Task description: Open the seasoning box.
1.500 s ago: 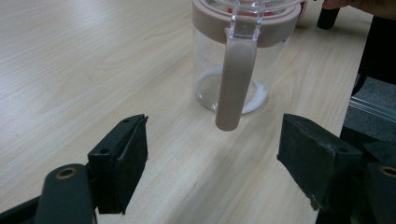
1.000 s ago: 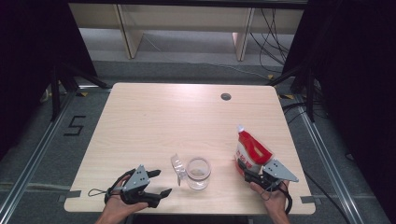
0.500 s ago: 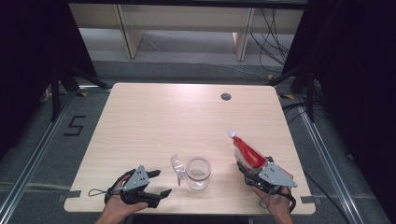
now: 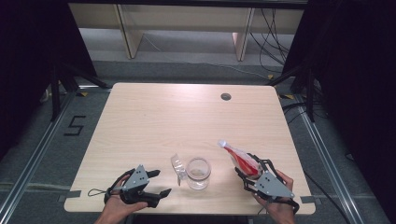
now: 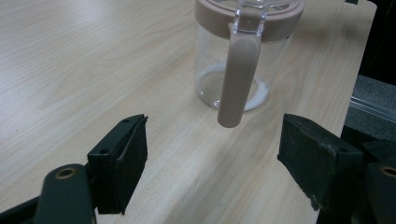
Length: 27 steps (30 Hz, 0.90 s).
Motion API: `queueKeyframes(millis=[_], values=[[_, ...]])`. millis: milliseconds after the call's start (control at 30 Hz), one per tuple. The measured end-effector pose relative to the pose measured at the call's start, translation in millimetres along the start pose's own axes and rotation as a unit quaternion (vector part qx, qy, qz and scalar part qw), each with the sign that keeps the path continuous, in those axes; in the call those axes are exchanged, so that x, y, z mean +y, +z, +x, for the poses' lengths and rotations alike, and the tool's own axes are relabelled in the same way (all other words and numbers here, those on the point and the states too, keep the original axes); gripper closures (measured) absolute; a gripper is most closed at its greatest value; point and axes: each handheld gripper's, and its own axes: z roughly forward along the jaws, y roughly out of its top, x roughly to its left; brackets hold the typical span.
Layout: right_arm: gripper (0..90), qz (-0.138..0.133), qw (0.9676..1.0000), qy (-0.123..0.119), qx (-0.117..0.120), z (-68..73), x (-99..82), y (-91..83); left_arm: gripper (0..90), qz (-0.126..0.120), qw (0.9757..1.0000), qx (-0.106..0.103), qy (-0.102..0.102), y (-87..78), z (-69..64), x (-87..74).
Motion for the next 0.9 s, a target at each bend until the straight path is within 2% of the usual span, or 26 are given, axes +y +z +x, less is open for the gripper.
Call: queueKeyframes(millis=[200, 267, 300, 467, 533, 567, 600, 633, 667, 767, 867, 900], values=[[39.2, 0.008, 0.9987, -0.049, 0.003, 3.6, 8.5, -2.5, 23.4, -0.002, 1.0000, 0.000, 0.004, -0.4, 1.1, 0.5], [39.2, 0.011, 0.9986, -0.051, 0.001, 6.6, 10.3, -3.8, 23.3, -0.003, 1.0000, 0.004, 0.006, -1.4, 2.0, 0.8], [39.3, 0.016, 0.9969, -0.077, 0.001, 5.3, 11.7, -3.5, 23.2, -0.003, 1.0000, 0.004, 0.006, -1.4, 2.0, 0.8], [39.4, 0.021, 0.9925, -0.120, -0.006, 7.5, 18.1, -6.4, 22.8, 0.005, 1.0000, 0.003, 0.003, -0.4, 1.8, -0.1], [39.4, 0.026, 0.9886, -0.148, -0.006, 7.4, 19.3, -7.0, 22.2, 0.005, 1.0000, 0.003, -0.001, -0.2, 1.8, -0.5], [39.4, 0.031, 0.9885, -0.148, -0.009, 8.9, 19.2, -8.0, 22.1, 0.004, 1.0000, 0.006, -0.002, -0.6, 1.9, -0.5], [39.5, 0.035, 0.9869, -0.157, -0.010, 9.6, 19.5, -8.4, 21.9, 0.018, 0.9998, 0.010, 0.002, -2.2, 3.1, -0.5], [39.5, 0.037, 0.9838, -0.175, -0.008, 9.3, 20.1, -8.0, 21.2, 0.004, 1.0000, 0.007, -0.001, -0.6, 2.3, -0.3], [39.5, 0.043, 0.9841, -0.172, -0.009, 10.8, 19.7, -9.2, 20.7, 0.001, 0.9999, 0.004, 0.010, -0.2, 3.7, 0.3], [39.6, 0.054, 0.9763, -0.209, -0.011, 13.0, 21.6, -9.1, 20.0, 0.003, 0.9999, 0.005, 0.013, -0.6, 4.2, 0.5], [39.7, 0.062, 0.9701, -0.235, -0.013, 16.2, 23.1, -8.6, 18.7, 0.003, 0.9999, 0.005, 0.011, -0.5, 4.1, 0.5], [39.7, 0.062, 0.9701, -0.235, -0.013, 16.2, 23.1, -8.6, 18.7, 0.003, 0.9999, 0.005, 0.011, -0.5, 4.1, 0.5]])
